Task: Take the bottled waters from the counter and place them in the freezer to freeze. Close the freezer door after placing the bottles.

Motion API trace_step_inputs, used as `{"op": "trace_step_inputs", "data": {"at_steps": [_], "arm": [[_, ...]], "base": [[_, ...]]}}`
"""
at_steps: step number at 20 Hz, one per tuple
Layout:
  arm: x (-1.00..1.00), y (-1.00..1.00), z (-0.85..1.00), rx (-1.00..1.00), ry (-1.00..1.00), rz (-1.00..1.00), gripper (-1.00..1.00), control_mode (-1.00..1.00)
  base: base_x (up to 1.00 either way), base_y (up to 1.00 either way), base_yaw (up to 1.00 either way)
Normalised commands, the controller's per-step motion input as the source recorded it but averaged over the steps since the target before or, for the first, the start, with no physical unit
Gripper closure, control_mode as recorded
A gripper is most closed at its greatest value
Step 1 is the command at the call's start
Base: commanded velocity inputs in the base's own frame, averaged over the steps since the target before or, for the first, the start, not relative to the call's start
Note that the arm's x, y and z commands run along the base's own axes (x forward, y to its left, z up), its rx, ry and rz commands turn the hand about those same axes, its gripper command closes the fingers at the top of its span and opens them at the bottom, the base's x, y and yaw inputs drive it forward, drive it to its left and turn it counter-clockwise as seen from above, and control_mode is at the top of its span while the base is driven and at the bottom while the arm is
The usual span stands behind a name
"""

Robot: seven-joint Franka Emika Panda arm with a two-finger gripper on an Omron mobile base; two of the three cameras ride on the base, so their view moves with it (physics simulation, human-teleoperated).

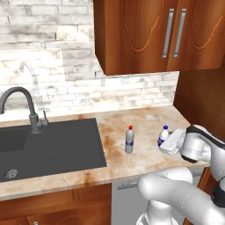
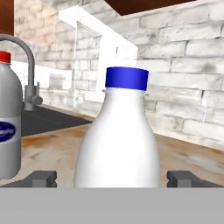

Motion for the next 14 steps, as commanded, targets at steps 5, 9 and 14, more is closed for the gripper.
{"op": "trace_step_inputs", "data": {"at_steps": [5, 9, 14], "arm": [[0.04, 0.0, 0.0, 0.0, 0.02, 0.0, 1.0, -1.0], [0.0, 0.0, 0.0, 0.0, 0.01, 0.0, 1.0, -1.0], [-0.2, -0.02, 0.05, 0.0, 0.01, 0.0, 1.0, -1.0]], "base": [[0.0, 0.0, 0.0], [0.0, 0.0, 0.0], [0.0, 0.0, 0.0]]}}
